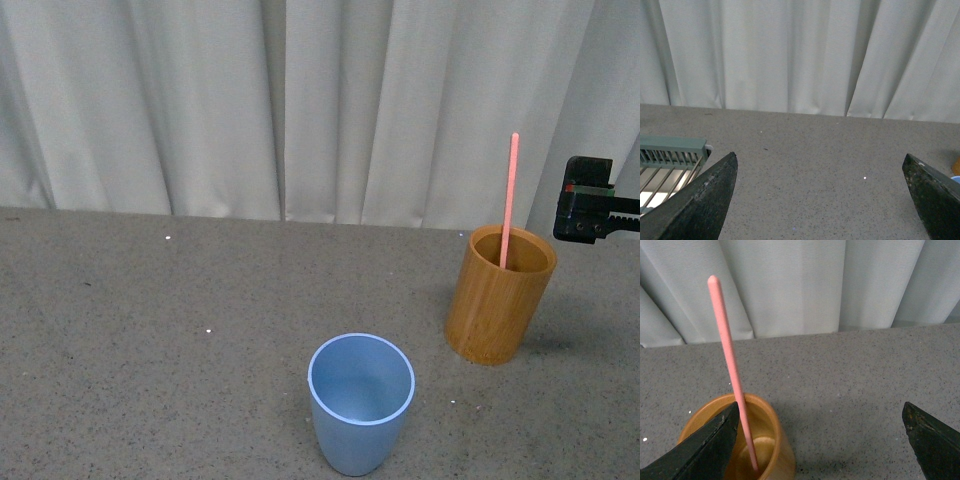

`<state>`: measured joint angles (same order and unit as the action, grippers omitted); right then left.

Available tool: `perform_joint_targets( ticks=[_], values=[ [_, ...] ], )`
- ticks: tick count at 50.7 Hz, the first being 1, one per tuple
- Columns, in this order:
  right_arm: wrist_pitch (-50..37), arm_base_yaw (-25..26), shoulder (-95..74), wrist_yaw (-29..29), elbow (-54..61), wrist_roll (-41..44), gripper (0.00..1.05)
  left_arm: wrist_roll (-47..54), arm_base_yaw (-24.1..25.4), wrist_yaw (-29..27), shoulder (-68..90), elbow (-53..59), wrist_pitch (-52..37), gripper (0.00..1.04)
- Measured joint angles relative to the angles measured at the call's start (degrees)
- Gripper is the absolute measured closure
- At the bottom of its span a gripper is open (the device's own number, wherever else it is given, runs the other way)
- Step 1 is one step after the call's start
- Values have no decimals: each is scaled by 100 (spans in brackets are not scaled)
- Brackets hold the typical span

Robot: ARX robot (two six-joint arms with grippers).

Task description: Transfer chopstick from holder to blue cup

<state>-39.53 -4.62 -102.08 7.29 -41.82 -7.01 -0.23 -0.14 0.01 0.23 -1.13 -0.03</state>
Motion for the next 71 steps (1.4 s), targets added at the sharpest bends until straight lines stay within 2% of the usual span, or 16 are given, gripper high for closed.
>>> perform_joint_targets(
  ticks=[31,47,71],
  values=[
    [199,-422,-944,765,-1130,-87,10,0,0,-2,0,0,0,7],
    [210,-691,-1296,918,-1593,109,10,0,0,-2,0,0,0,7],
    [264,-695,-1781,1110,-1998,188,10,0,0,0,0,0,0,7]
  ],
)
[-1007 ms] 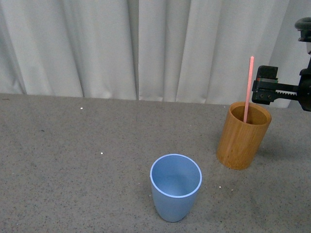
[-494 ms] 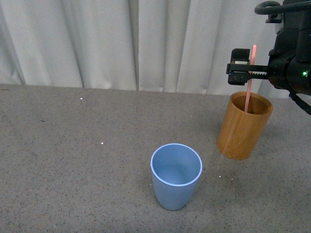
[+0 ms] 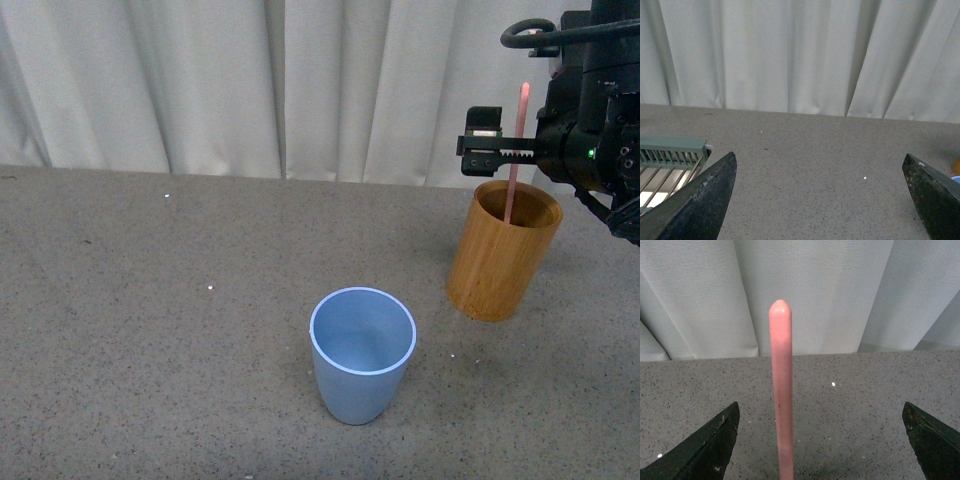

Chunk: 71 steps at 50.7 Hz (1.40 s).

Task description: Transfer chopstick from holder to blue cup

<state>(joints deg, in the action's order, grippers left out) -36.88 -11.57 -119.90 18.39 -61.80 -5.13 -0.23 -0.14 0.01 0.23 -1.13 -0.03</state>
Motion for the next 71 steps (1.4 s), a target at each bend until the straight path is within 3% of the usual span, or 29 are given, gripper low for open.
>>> perform_joint_targets(
  ticks=[49,52,67,71],
  values=[
    [142,-63,-330,251,-444,-83,10,0,0,0,0,0,0,7],
    [151,-72,-350,256,-470,-98,17,0,0,-2,0,0,0,7],
    [170,-181,-356,208,-507,-133,81,0,0,0,0,0,0,7],
    [170,-192,-356,208,-507,-136,92,0,0,-2,0,0,0,7]
  ],
)
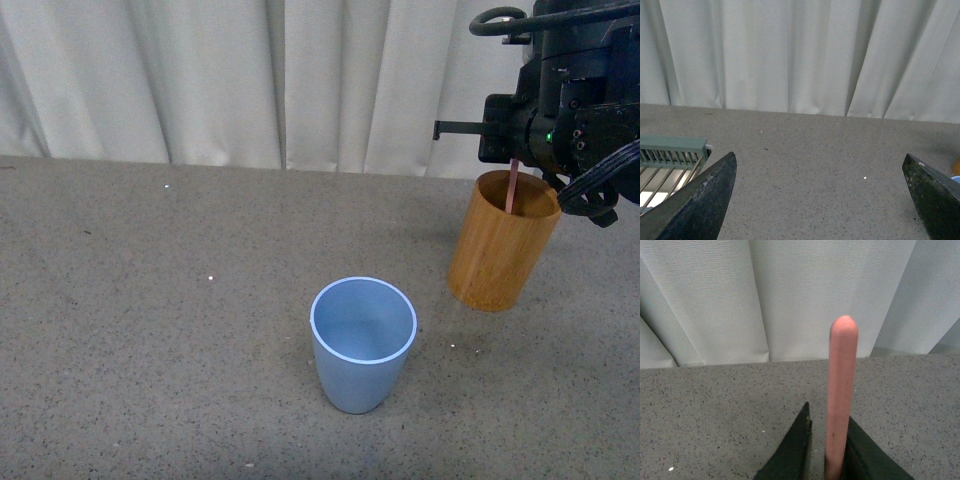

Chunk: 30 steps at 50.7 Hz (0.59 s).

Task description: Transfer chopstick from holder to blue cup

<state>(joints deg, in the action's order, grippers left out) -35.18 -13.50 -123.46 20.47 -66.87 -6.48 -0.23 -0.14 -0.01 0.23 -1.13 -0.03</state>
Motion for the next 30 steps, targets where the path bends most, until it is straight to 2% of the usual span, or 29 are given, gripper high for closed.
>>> perform_joint_targets(
  ticks=[5,30],
  values=[
    [-15,-2,0,-4,0,0,103,0,0,0,0,0,0,7],
    [-201,24,109,-129,72,-17,103,0,0,0,0,0,0,7]
  ],
)
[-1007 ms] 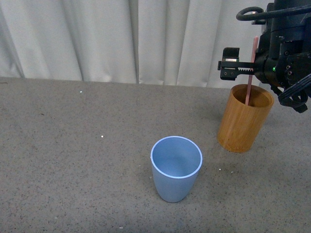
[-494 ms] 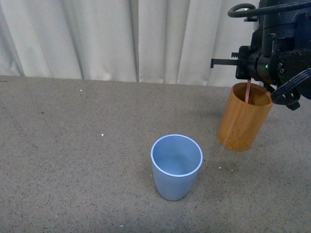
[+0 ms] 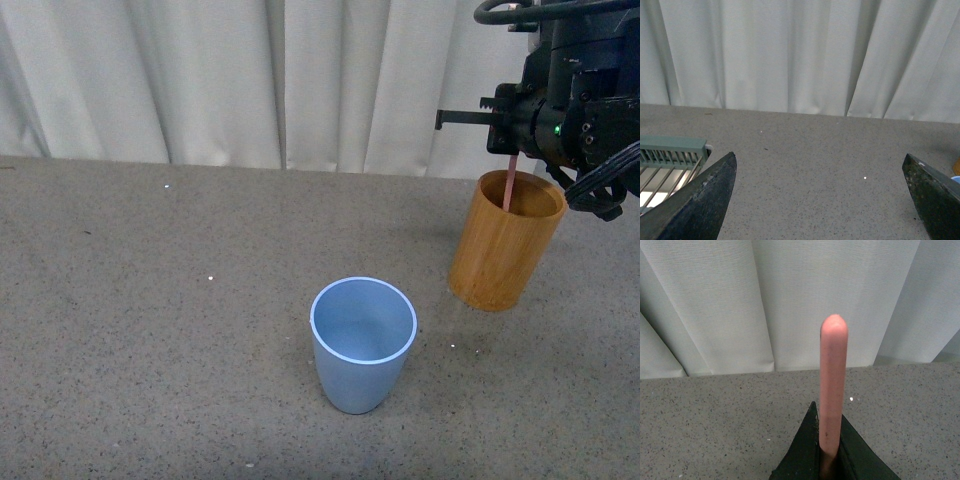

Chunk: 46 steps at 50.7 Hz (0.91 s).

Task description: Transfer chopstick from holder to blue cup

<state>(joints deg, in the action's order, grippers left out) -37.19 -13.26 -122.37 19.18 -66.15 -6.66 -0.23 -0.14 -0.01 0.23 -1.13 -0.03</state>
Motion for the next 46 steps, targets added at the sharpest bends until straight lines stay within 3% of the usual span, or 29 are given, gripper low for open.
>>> perform_joint_targets(
  ticks=[46],
  values=[
    [-278,129,1856,-243,761,101,103,0,0,2,0,0,0,7]
  ],
)
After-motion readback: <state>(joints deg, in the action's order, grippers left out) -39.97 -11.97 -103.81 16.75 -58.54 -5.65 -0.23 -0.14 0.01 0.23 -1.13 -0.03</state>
